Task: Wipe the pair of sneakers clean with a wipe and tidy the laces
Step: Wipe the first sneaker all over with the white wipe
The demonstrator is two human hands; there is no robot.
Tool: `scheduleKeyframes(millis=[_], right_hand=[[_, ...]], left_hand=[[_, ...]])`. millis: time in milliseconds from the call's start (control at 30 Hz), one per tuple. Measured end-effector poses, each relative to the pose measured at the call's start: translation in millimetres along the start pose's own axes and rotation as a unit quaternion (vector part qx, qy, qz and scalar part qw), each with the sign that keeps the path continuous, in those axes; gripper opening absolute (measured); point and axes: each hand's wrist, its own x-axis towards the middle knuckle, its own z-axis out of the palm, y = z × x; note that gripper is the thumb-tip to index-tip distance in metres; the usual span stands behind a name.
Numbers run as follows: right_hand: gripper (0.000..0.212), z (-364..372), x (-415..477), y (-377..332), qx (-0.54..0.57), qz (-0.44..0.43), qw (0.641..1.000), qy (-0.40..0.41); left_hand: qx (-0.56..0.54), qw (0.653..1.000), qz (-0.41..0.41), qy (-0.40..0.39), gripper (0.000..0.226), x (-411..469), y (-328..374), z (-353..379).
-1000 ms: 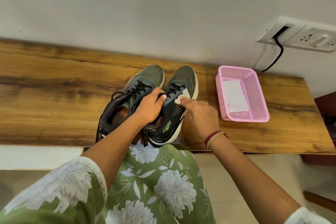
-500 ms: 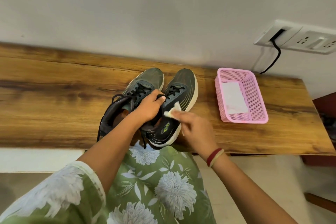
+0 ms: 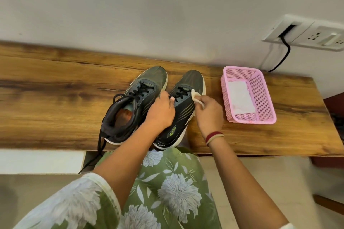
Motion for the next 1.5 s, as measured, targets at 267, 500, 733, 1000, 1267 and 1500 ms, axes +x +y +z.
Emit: scheduleKeyframes(millis=[267,500,733,1000,1267,1500], right_hand=[[0.038,10,-51,0,-0.043,-0.111,0.993,-0.014],[0.045,-10,-16,23,-0.222,-0.216,0.950,-0.023],[0.045,-5,-41,15,-0.191,-0.281,0.936,-0.085],[0.049,-6,-38,9,-0.198,-0.367,0.905,-0.089],[0.052,-8,-39,7,-0.199,-0.381,0.899,-0.083],[0.050,-20,-24,9,-0.179,-0.328,0.925,-0.071]], left_hand=[[0.034,0.999,0.021,0.002,0.054,3,-1,1],[0.092,0.993,0.058,0.044,0.035,-1,4,2],[0.072,0.996,0.047,0.027,0.038,2,-2,-5],[0.016,0.999,0.038,-0.016,0.044,8,-8,-20],[0.007,0.999,0.040,-0.033,0.040,10,-12,-21],[-0.007,0.998,0.040,-0.040,0.051,10,-14,-23]])
